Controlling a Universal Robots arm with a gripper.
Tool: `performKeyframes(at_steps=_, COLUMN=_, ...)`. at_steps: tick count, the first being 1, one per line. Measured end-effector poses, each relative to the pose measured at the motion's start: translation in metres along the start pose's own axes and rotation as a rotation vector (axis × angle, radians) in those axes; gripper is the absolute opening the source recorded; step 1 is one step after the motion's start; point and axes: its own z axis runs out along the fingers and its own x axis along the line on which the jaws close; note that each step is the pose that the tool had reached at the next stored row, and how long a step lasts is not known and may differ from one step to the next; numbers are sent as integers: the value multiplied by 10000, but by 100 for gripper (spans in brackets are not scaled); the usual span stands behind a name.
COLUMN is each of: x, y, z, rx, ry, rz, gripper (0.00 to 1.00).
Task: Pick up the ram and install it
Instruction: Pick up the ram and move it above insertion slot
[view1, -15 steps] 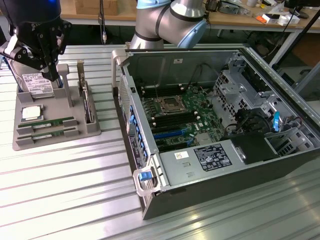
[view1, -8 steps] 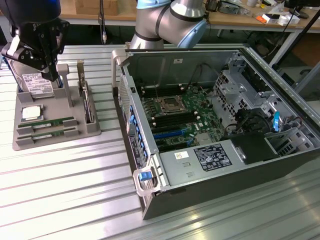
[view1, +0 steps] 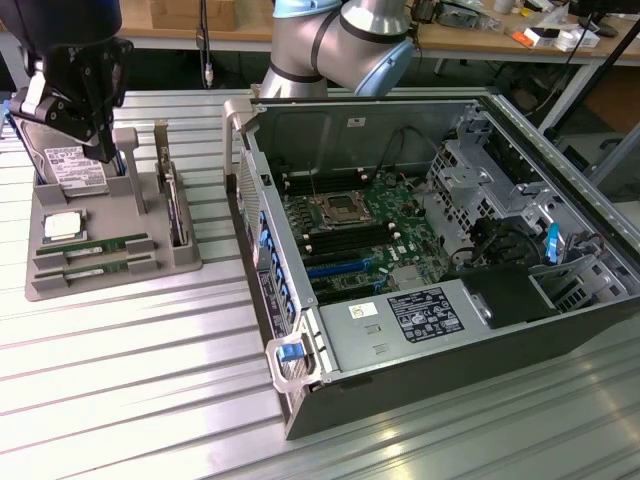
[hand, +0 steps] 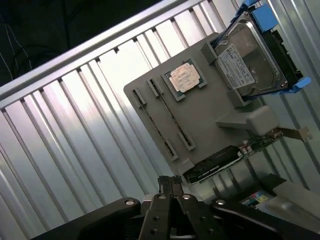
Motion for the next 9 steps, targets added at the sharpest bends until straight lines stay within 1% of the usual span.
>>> performKeyframes(at_steps=2, x=0, y=0, z=0, rx=-7, ry=13, rz=-287, gripper=11)
performKeyframes(at_steps=7, x=0, y=0, z=0, rx=-18, ry=33, rz=-739, gripper=11)
performKeyframes(at_steps=9, x=0, y=0, z=0, rx=-27, ry=48, rz=-1100, gripper=11)
